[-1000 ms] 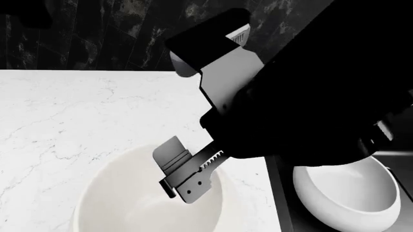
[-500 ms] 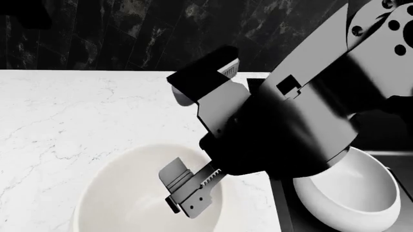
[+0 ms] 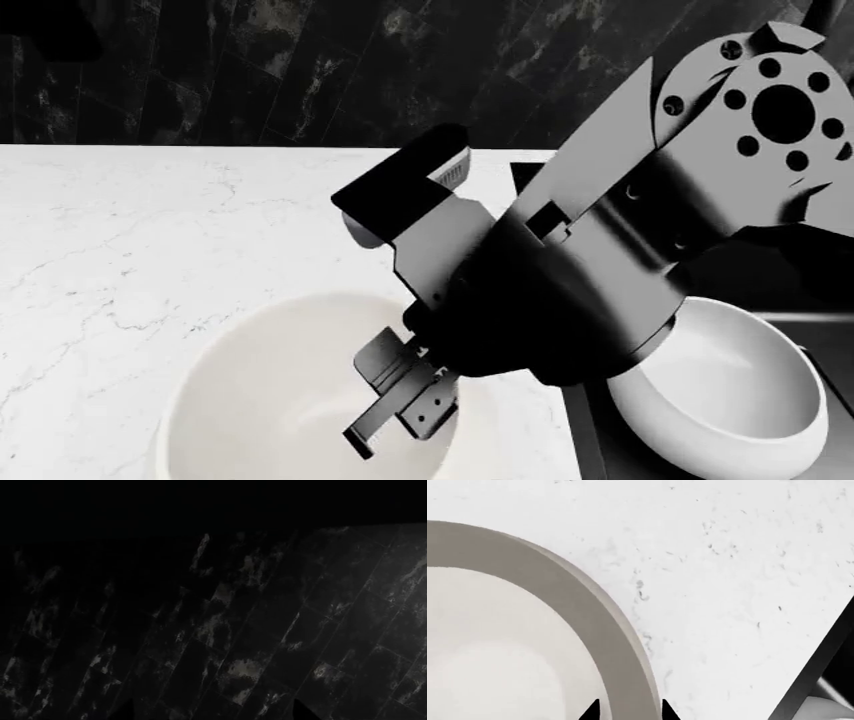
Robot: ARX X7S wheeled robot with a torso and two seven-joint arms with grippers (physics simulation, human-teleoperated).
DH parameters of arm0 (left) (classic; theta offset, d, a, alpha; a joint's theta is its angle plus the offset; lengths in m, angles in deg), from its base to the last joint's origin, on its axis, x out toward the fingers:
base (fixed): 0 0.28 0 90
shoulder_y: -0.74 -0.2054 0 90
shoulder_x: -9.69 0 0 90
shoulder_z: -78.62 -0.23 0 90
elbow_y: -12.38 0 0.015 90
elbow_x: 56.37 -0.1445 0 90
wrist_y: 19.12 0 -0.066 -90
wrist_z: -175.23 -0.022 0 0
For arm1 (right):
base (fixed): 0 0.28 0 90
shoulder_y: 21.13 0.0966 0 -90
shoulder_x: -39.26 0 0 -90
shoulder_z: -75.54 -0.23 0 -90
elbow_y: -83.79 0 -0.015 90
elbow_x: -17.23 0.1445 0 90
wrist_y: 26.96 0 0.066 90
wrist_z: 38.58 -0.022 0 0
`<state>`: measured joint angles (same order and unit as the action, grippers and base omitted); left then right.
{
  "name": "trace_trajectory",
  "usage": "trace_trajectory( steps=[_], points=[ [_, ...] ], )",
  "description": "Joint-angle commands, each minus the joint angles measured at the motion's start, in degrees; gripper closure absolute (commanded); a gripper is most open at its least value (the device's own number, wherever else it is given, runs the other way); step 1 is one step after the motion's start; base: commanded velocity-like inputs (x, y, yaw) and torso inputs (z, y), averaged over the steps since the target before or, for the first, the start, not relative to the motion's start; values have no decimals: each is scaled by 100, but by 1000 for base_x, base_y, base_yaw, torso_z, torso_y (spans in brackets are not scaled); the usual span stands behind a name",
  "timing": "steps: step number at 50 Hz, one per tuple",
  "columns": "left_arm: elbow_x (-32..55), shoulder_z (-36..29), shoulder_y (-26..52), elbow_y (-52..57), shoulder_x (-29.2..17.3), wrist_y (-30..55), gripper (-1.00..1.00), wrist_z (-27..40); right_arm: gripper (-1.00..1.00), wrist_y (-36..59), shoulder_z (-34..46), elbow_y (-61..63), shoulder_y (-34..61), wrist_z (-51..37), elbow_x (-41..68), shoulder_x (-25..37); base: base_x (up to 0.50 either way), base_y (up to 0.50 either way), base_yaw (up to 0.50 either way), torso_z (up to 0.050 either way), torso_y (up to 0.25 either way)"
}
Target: Stack the bowls in the sink.
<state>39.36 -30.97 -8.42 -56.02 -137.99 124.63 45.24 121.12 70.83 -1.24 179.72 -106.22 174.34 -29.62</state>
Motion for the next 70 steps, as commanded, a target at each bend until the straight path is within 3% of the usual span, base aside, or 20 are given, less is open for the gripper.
trace_trajectory(
  steps=[1, 17, 31, 48, 70],
  points=[
    [30, -4, 26, 4, -20, 19, -100, 22, 100, 185, 125, 17, 42, -209, -237, -23, 0, 0, 0, 0, 0],
    [72, -16, 97, -17, -3, 40, -100, 44, 100, 223, -368, -165, 846, -206, -187, 277, 0, 0, 0, 0, 0],
    [50, -64, 182, -78, 76, 61, -100, 46, 100, 97, -924, -357, 1210, -130, -445, 1201, 0, 0, 0, 0, 0],
    [54, -77, 213, -77, 102, 53, -100, 67, 100, -379, -1008, 200, 881, -451, -671, 2708, 0, 0, 0, 0, 0],
    [53, -125, 225, -84, 165, 50, -100, 81, 100, -1307, -1164, 1072, 237, -476, -857, 4193, 0, 0, 0, 0, 0]
  ],
)
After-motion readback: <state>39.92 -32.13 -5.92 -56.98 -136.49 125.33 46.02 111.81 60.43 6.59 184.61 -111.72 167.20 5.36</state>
